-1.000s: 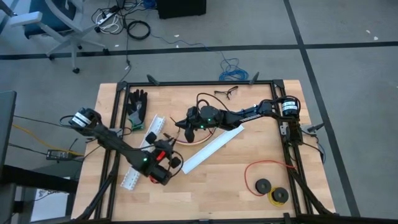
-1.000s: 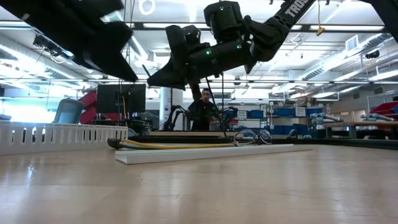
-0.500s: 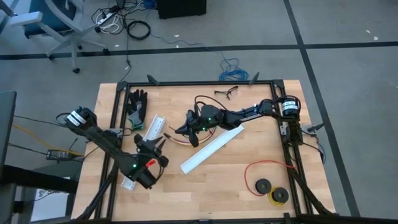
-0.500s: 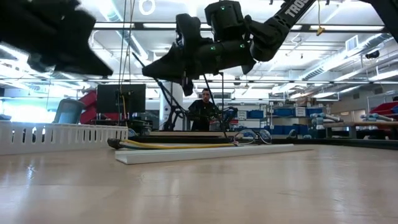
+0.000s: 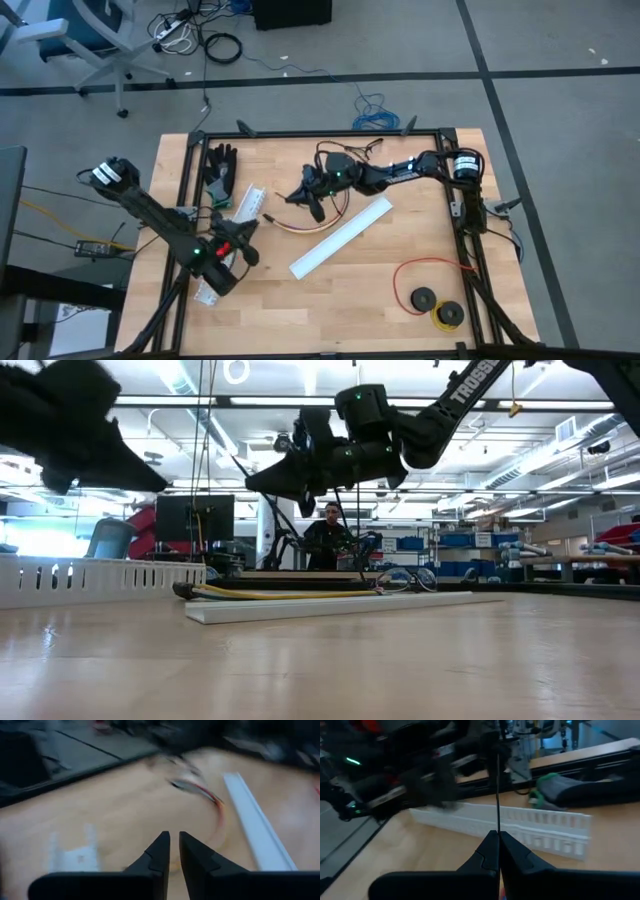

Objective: Ziptie cables
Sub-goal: Wrap the cables together using a zip tie

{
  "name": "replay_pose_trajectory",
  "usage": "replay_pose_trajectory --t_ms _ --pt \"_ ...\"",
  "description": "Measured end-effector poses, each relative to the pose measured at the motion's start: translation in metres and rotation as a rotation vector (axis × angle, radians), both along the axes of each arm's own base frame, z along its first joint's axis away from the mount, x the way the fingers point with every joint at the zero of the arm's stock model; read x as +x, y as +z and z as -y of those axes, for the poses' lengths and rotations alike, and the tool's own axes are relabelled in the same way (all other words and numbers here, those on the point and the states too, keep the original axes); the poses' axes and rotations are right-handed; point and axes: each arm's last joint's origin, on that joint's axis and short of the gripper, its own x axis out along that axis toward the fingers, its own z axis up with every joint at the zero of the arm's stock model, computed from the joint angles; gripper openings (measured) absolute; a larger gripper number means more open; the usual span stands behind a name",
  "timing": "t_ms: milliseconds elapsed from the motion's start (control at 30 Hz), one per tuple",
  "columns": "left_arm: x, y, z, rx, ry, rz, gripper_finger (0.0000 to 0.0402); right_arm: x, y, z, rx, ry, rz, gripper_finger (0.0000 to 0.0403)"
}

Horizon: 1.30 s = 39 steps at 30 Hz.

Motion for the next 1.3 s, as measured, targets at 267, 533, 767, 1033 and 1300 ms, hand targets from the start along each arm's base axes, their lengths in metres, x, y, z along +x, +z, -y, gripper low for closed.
replay_pose_trajectory --t_ms 267,533,767,1033,1300 --pt "0.033 0.016 -0.026 0.166 -0.24 -0.274 0.0049 -0.007 0.001 0.025 -0.026 0.035 0.026 0.0" --pt "0.024 0.002 -0.103 0.181 -0.536 -0.025 0.0049 -0.008 0.003 0.029 -0.022 0.087 0.047 0.0" --pt "0.008 -0.005 -0.138 0.146 -0.724 0.115 0.0048 -0.007 0.005 0.015 0.017 0.213 0.062 0.0" --pt "0.01 0.005 -0.145 0.21 -0.729 0.217 0.0048 -0.001 0.006 -0.007 0.004 0.218 0.071 0.0" --pt "0.01 0.004 -0.145 0.222 -0.731 0.209 0.0048 0.002 0.009 -0.008 -0.035 0.073 0.106 0.0"
